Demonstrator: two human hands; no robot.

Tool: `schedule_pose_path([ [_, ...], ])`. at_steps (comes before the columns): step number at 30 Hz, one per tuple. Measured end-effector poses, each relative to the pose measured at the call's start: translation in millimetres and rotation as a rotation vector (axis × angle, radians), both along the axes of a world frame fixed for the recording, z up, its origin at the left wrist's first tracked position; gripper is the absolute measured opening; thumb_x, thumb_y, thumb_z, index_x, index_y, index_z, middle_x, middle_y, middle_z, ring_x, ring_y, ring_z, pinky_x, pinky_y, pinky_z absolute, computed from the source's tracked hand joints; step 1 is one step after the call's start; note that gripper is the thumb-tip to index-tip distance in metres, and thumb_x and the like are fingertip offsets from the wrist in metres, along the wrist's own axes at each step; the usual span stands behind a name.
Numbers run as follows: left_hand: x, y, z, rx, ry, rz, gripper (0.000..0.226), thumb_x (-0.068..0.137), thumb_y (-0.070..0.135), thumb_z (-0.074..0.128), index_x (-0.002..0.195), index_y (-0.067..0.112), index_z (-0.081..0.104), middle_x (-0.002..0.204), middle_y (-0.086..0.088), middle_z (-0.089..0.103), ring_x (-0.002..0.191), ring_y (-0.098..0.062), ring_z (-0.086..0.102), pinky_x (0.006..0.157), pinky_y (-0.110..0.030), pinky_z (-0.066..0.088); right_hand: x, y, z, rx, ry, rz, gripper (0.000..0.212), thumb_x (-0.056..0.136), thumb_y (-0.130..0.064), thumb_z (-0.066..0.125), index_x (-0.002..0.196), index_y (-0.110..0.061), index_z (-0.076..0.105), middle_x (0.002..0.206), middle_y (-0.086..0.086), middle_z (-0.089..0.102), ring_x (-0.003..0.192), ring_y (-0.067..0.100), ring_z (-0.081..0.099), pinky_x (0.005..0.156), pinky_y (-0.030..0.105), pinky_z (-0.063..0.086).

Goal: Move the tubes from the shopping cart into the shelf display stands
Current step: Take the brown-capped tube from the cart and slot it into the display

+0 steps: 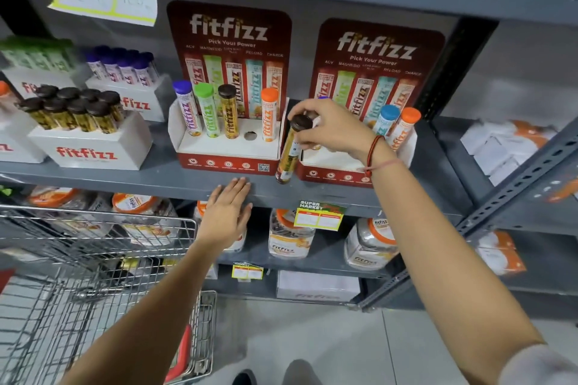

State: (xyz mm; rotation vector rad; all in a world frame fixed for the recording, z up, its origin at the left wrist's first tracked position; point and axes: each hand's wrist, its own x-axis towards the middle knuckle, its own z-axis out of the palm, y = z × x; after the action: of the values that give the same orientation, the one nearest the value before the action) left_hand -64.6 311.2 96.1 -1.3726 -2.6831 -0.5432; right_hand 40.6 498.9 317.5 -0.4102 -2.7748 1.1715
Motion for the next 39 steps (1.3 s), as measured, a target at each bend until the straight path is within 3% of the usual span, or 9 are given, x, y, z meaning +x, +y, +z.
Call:
schedule_pose_path([
  [7,-4,-4,3,0.011,0.019,-0.030,0.056,0.091,0.037,0.026,0.132,0.004,0.046,0.137,-0.012,0.048,0.129,-0.026,0.039,0.107,-0.045,0.024,-49,-5,9,0.145,0.079,-0.032,0.018,0.077,-0.016,0.068,0.093,-0.010,0.062,0.097,0.013,0.066,0.088,0.022,0.066,0.071,0.027,0.059],
  [10,-5,-4,2,0.015,0.016,-0.032,0.055,0.092,0.037,0.027,0.132,0.005,0.046,0.137,-0.012,0.048,0.129,-0.025,0.039,0.107,-0.045,0.024,-59,-9,10,0.232,0.162,-0.056,0.024,0.077,-0.028,0.070,0.066,-0.023,0.050,0.066,-0.010,0.053,0.062,0.000,0.052,0.050,0.004,0.042],
  [15,-5,-5,4,0.021,0.016,-0.044,0.055,0.091,0.036,0.028,0.131,0.004,0.047,0.136,-0.012,0.049,0.129,-0.025,0.040,0.107,-0.044,0.024,-80,-11,4,0.265,0.169,-0.039,0.034,0.078,-0.028,0.067,0.106,-0.012,0.055,0.112,0.008,0.061,0.086,0.019,0.064,0.065,0.024,0.056],
  [19,-8,-7,5,0.015,0.011,-0.061,0.055,0.091,0.036,0.027,0.131,0.004,0.046,0.135,-0.013,0.050,0.128,-0.027,0.041,0.106,-0.044,0.026,-86,-6,8,0.161,0.087,0.005,0.036,0.082,-0.017,0.065,0.117,-0.009,0.059,0.129,0.013,0.052,0.071,0.016,0.064,0.048,0.009,0.053],
  [24,-10,-8,6,0.016,0.005,-0.070,0.054,0.091,0.036,0.027,0.132,0.005,0.046,0.136,-0.013,0.050,0.127,-0.026,0.042,0.106,-0.044,0.027,-89,-6,11,-0.113,-0.009,-0.007,0.038,0.074,-0.001,0.070,0.110,-0.006,0.061,0.109,0.015,0.061,0.077,0.019,0.068,0.070,0.024,0.061],
  [31,-10,-9,5,0.024,0.007,-0.072,0.054,0.092,0.037,0.027,0.132,0.006,0.046,0.136,-0.012,0.050,0.127,-0.026,0.042,0.106,-0.044,0.027,-91,-3,9,0.025,0.042,-0.064,0.041,0.073,-0.011,0.072,0.111,-0.003,0.061,0.115,0.018,0.061,0.088,0.022,0.071,0.067,0.025,0.062],
  [34,-10,-8,5,0.022,0.010,-0.071,0.053,0.092,0.036,0.027,0.131,0.006,0.047,0.135,-0.012,0.051,0.127,-0.026,0.043,0.105,-0.044,0.027,-91,6,6,0.086,0.082,-0.098,0.034,0.073,-0.023,0.073,0.100,-0.005,0.064,0.113,0.016,0.063,0.079,0.013,0.070,0.056,0.016,0.058],
  [37,-9,-6,4,0.025,0.018,-0.062,0.053,0.092,0.035,0.027,0.131,0.006,0.047,0.134,-0.012,0.051,0.127,-0.026,0.043,0.105,-0.044,0.026,-84,13,5,0.116,0.113,-0.190,0.036,0.071,-0.036,0.071,0.085,-0.003,0.068,0.086,0.014,0.074,0.054,-0.005,0.063,0.080,0.020,0.056],
  [39,-8,-5,3,0.026,0.028,-0.047,0.053,0.092,0.035,0.026,0.131,0.006,0.047,0.134,-0.012,0.051,0.127,-0.026,0.043,0.106,-0.043,0.025,-76,15,7,0.128,0.135,-0.235,0.037,0.071,-0.040,0.070,0.072,-0.003,0.067,0.070,0.009,0.071,0.057,-0.001,0.058,0.073,-0.004,0.041],
])
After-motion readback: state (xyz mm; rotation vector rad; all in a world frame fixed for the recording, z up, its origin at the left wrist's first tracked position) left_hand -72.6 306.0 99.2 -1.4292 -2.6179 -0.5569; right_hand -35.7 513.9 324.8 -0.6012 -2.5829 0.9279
